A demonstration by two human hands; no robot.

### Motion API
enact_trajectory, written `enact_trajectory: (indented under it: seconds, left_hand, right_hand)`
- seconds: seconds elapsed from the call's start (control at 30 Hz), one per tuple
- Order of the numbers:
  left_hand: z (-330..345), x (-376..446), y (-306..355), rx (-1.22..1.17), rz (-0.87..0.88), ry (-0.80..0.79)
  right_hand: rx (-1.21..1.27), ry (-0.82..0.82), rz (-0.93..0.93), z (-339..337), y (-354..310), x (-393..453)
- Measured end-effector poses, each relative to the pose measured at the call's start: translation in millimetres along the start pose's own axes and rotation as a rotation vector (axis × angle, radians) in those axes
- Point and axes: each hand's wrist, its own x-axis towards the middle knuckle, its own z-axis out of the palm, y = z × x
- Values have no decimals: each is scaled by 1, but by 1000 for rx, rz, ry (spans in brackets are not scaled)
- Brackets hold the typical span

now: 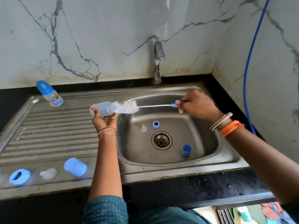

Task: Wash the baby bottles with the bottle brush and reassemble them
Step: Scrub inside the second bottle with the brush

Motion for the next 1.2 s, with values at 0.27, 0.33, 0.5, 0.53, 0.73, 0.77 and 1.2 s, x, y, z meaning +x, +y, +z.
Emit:
enact_trajectory:
  seconds: [0.27, 0.33, 0.5, 0.53, 0.73, 0.77, 1.2]
  left_hand:
    - [-5, 8, 9, 167, -39, 12]
    - [-3, 8, 10, 268, -77, 84]
    - [-8, 9, 9, 199, -39, 107]
    - [-11, 8, 9, 155, -39, 82]
    - [-7, 7, 11, 151, -94, -78]
    - [-4, 7, 10, 182, -82, -87]
    - [-10, 6, -3, 39, -104, -238]
  right_hand:
    - [-281, 218, -167, -2, -1, -1]
    - [-429, 477, -392, 6, 0, -4]
    - [-53, -52, -57, 11, -7, -15]
    - [265, -342, 125, 8, -6, -16]
    - [-84, 77, -151, 20, 15, -18]
    - [-228, 240, -303, 23, 18, -20]
    - [246, -135, 69, 13, 16, -29]
